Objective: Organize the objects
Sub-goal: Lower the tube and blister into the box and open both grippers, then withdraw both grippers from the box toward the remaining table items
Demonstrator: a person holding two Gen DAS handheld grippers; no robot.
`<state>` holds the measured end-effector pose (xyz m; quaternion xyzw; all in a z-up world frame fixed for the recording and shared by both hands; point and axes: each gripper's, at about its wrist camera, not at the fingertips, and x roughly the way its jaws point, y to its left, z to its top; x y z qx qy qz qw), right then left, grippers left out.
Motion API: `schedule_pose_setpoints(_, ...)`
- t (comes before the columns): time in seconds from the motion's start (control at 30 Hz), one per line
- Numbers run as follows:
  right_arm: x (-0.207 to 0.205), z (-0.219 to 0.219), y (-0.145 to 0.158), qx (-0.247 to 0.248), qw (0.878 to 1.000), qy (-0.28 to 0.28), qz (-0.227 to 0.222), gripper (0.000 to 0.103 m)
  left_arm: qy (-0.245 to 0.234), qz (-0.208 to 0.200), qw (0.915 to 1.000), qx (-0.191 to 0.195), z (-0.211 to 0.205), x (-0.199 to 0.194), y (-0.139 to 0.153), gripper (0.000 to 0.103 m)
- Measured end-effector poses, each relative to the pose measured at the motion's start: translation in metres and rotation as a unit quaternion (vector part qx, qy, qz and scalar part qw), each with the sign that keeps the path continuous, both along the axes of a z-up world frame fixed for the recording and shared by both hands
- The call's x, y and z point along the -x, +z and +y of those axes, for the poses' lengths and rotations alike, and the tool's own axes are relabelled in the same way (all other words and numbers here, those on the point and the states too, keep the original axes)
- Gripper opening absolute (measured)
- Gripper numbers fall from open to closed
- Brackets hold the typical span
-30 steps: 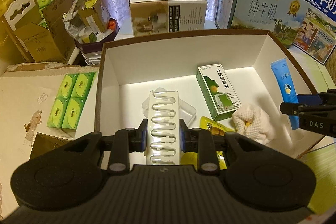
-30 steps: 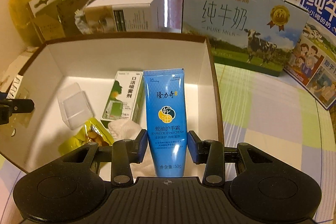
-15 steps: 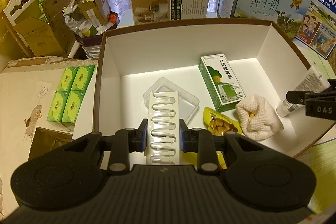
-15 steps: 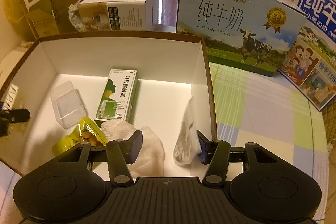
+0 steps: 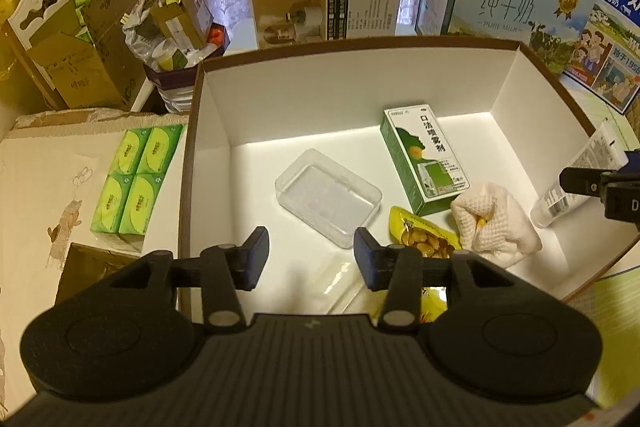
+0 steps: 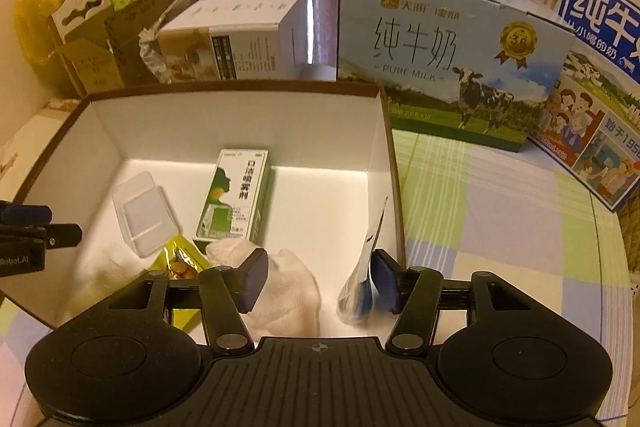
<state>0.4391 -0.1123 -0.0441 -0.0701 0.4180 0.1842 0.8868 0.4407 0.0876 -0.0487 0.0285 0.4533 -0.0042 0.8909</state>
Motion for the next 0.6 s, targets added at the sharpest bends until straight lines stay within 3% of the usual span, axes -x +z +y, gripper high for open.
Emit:
schedule_pose_setpoints(0.17, 0.009, -0.008, 0.011, -0.017, 1.000, 0.002, -0.009, 0.058, -0.002, -0.009, 1.0000, 0.000, 0.000, 0.007, 0.008, 0.058)
schedule_pose_setpoints(0.6, 0.059, -0.036, 0.032, -0.076, 0.997, 0.006, -0.019, 0.061, -0.011, -0.036, 0.9992, 0.009, -0.001, 0.048, 0.036, 0.063)
